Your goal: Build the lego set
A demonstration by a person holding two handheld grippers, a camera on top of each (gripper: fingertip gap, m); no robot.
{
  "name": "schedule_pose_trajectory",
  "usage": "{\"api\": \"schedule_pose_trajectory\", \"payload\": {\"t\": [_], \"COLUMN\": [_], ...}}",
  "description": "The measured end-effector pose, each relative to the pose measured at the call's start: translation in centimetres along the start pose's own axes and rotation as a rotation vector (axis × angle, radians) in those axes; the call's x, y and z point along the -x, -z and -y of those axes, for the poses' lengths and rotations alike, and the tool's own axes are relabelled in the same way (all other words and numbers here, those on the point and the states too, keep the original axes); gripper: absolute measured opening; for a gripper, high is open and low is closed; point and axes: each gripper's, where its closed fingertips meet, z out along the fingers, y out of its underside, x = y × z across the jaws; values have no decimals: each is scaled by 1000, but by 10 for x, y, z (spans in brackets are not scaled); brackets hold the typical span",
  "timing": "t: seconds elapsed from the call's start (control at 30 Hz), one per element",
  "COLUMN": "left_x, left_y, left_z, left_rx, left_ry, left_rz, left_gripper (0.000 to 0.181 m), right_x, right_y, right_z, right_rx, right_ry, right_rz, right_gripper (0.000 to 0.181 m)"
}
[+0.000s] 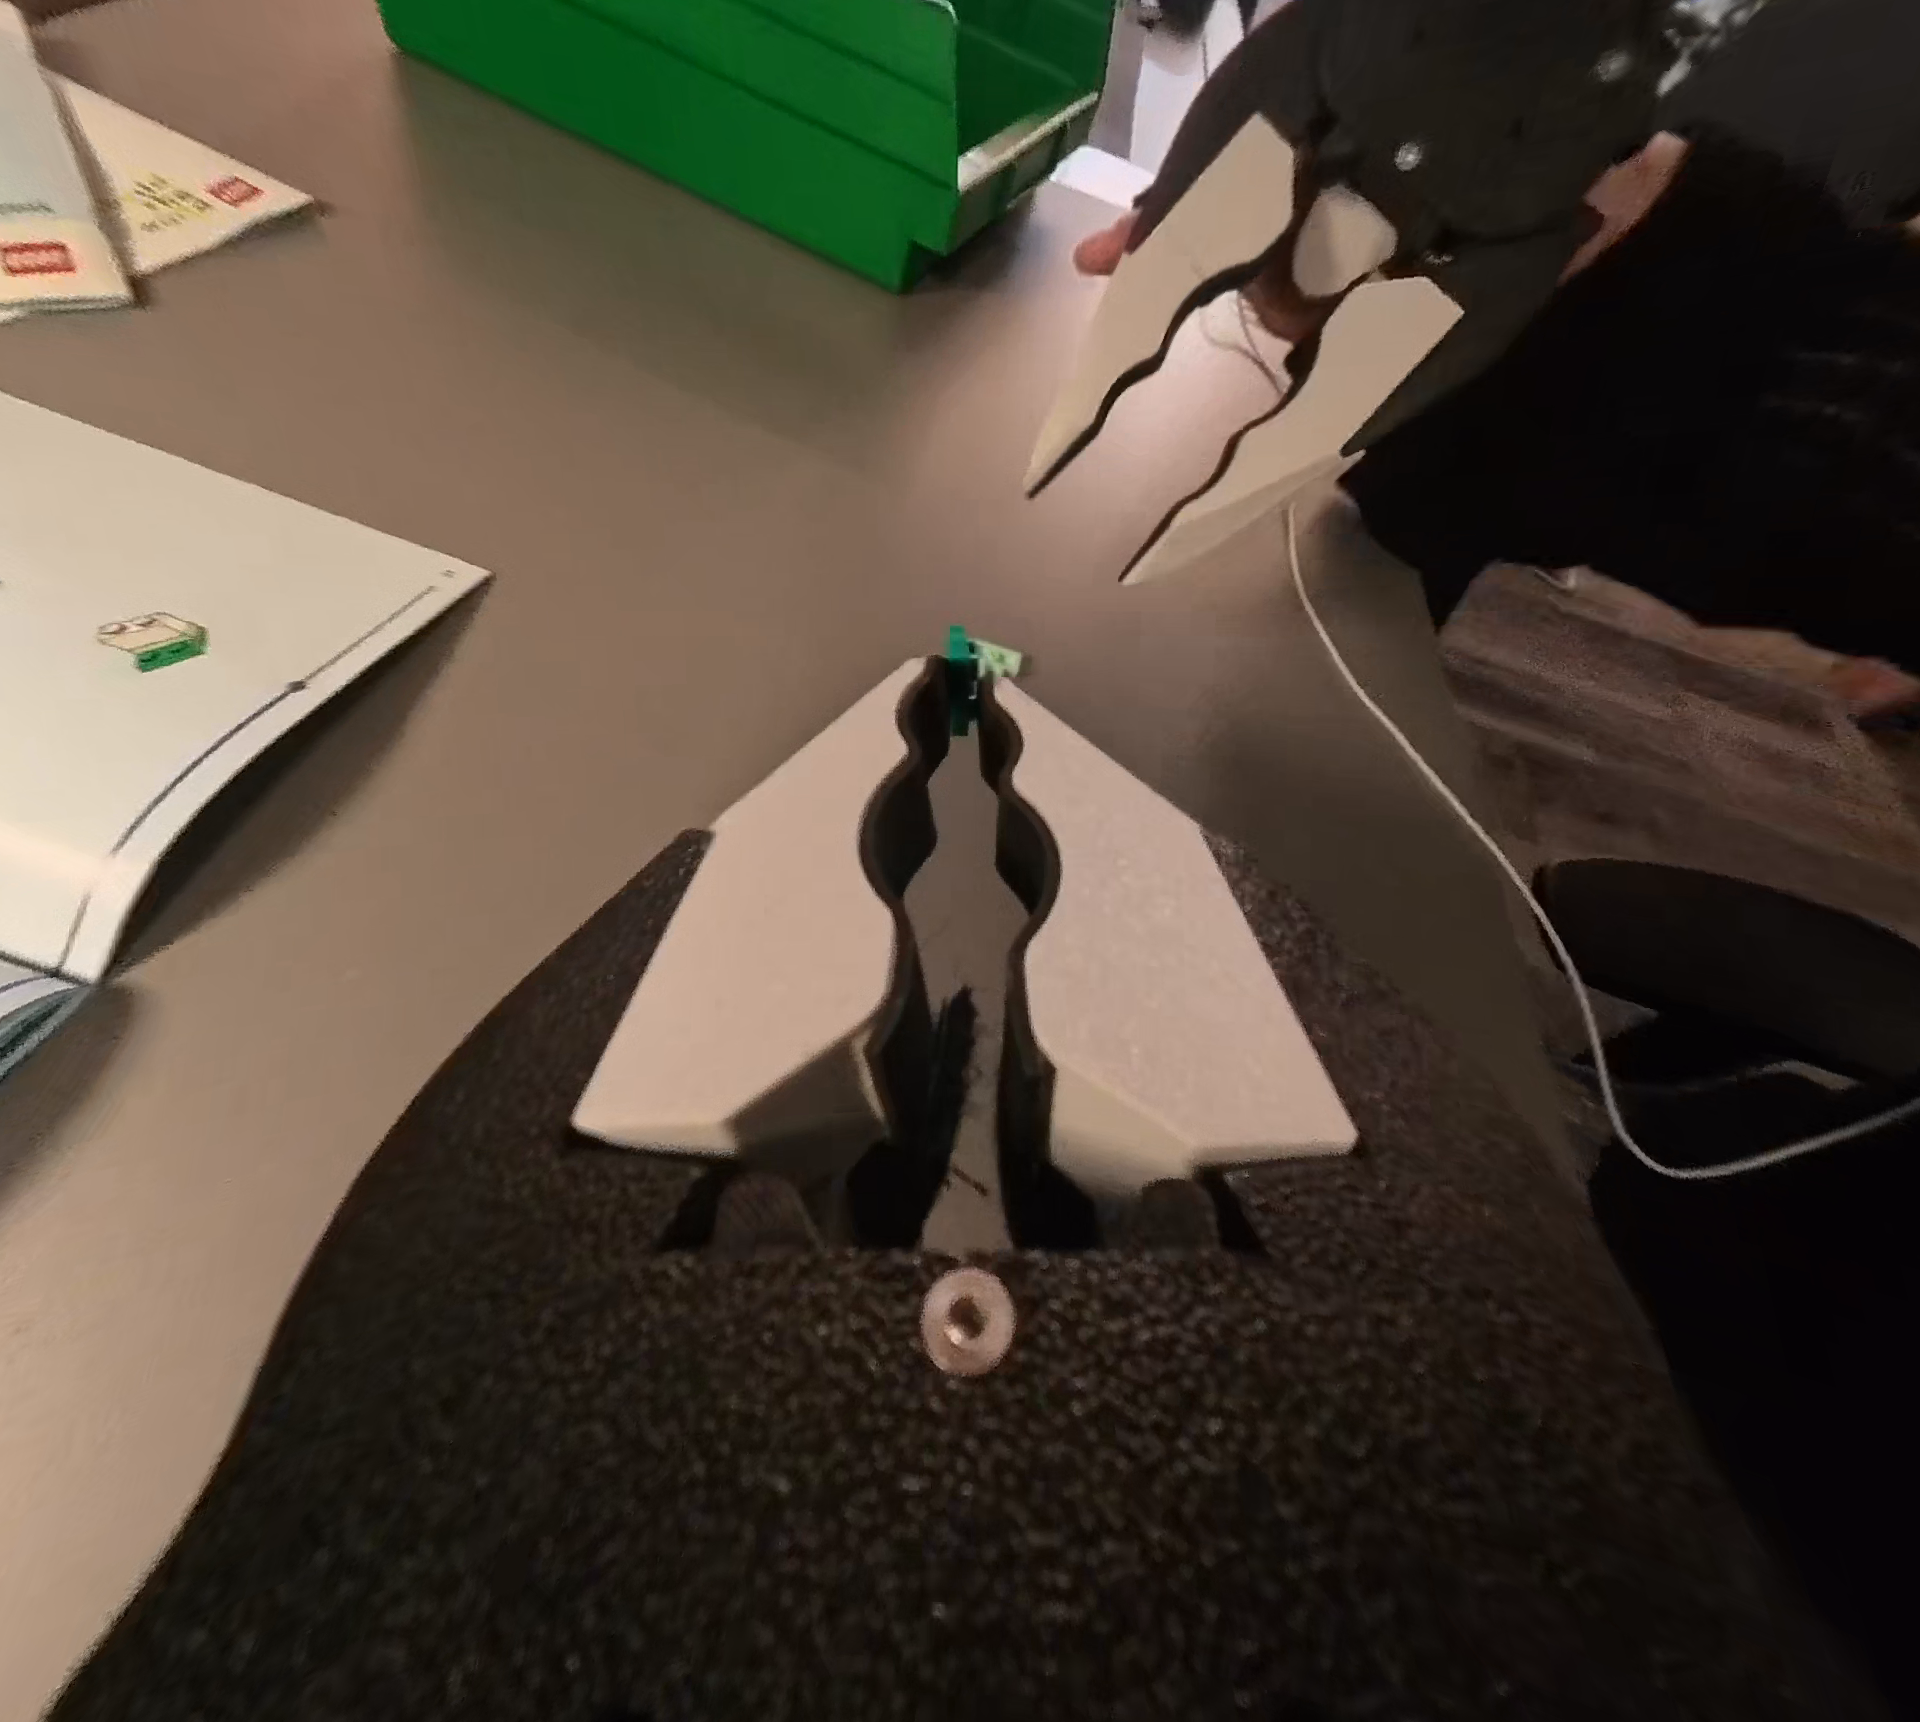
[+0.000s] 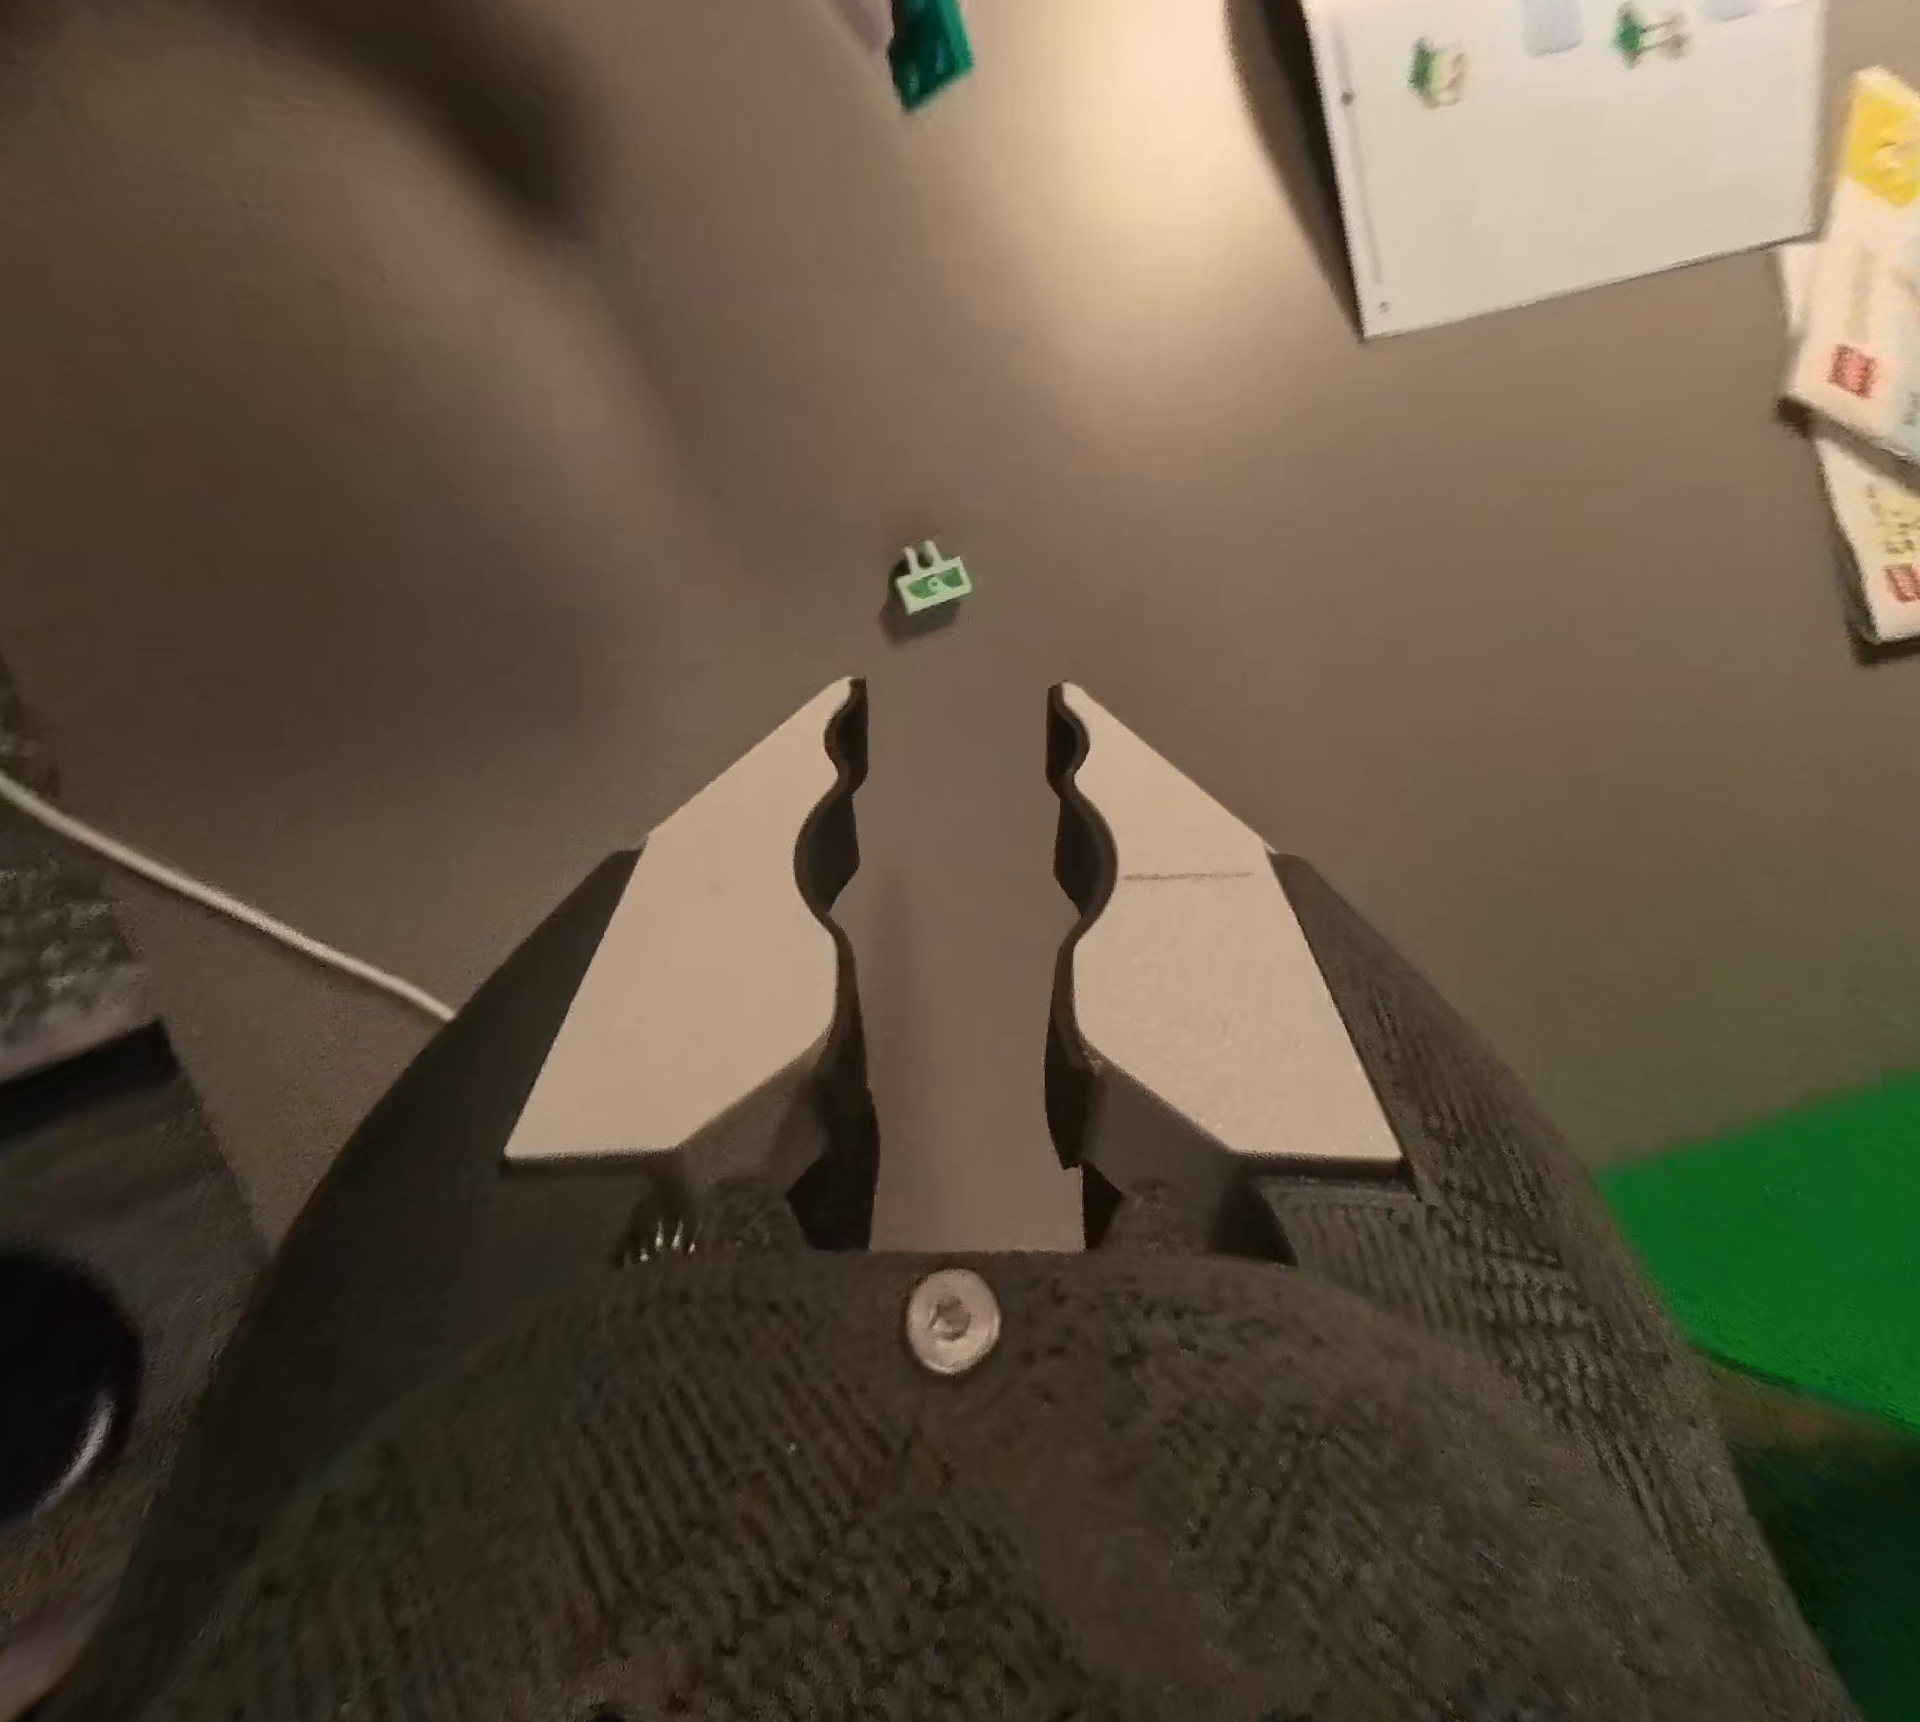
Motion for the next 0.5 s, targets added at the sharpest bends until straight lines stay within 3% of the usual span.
{"api": "schedule_pose_trajectory", "payload": {"t": [0.17,0.5], "left_x": [8,9], "left_y": [4,1], "left_z": [-1,-7], "left_rx": [-19,-4], "left_ry": [-7,16], "left_rz": [34,17], "left_gripper": [2,2], "right_x": [16,15], "right_y": [-19,-43], "right_z": [0,7], "right_rx": [128,384], "right_ry": [85,332], "right_rz": [181,311], "right_gripper": [32,25]}}
